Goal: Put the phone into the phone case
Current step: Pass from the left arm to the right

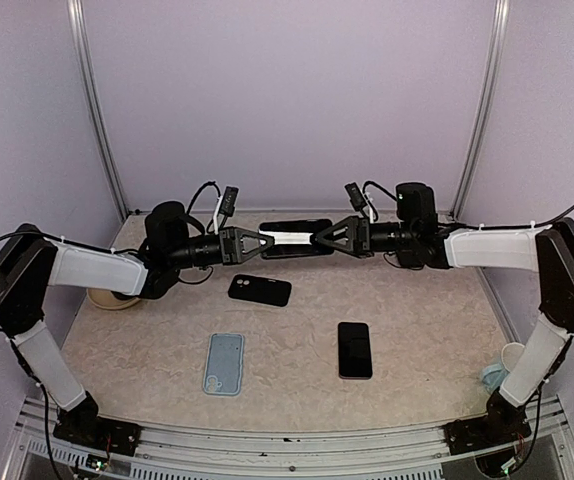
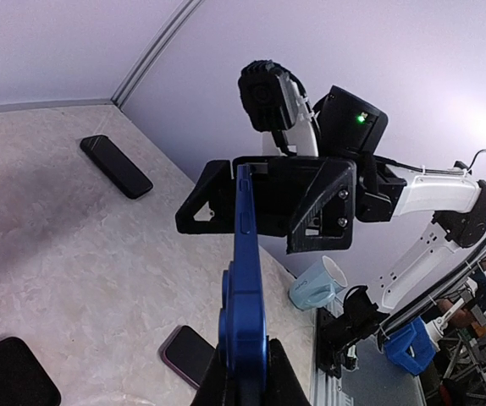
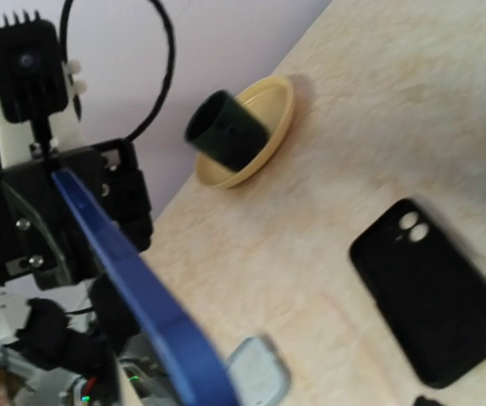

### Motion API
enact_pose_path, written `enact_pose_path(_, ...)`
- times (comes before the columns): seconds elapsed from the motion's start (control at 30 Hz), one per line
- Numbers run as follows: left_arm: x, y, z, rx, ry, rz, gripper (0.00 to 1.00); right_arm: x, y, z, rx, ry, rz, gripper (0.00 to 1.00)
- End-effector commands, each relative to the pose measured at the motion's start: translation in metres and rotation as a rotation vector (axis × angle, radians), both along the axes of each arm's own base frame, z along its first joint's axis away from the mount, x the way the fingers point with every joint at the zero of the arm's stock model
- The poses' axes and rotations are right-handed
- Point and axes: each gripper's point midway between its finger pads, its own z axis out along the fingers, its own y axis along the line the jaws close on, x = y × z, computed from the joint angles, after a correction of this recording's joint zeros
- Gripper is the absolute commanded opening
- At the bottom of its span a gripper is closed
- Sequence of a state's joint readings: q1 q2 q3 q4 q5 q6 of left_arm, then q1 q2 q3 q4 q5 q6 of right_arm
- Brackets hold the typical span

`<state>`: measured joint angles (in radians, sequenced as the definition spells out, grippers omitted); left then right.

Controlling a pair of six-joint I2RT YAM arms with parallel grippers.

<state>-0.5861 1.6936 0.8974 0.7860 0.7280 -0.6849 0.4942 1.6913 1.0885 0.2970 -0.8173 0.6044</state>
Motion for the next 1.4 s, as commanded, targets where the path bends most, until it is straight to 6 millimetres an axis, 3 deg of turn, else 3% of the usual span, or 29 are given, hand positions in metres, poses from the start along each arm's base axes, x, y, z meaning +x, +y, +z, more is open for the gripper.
enact_pose_path(0.0, -0.015, -0.002, 0.034, -0.077, -0.103, -0.047, 0.0, -0.006, 0.007, 0.021, 0.086, -0.004, 0.078, 0.83)
enact_pose_path(0.67, -0.015, -0.014, 0.019, -0.063, -0.061, -0.098, 0.0, -0.023, 0.034, 0.019, 0.131, 0.03, 0.217, 0.65)
enact_pose_path(1.37, -0.009, -0.009, 0.014, -0.057, -0.048, -0.076, 0.0, -0.042, 0.046, 0.015, 0.121, 0.027, 0.315, 0.47)
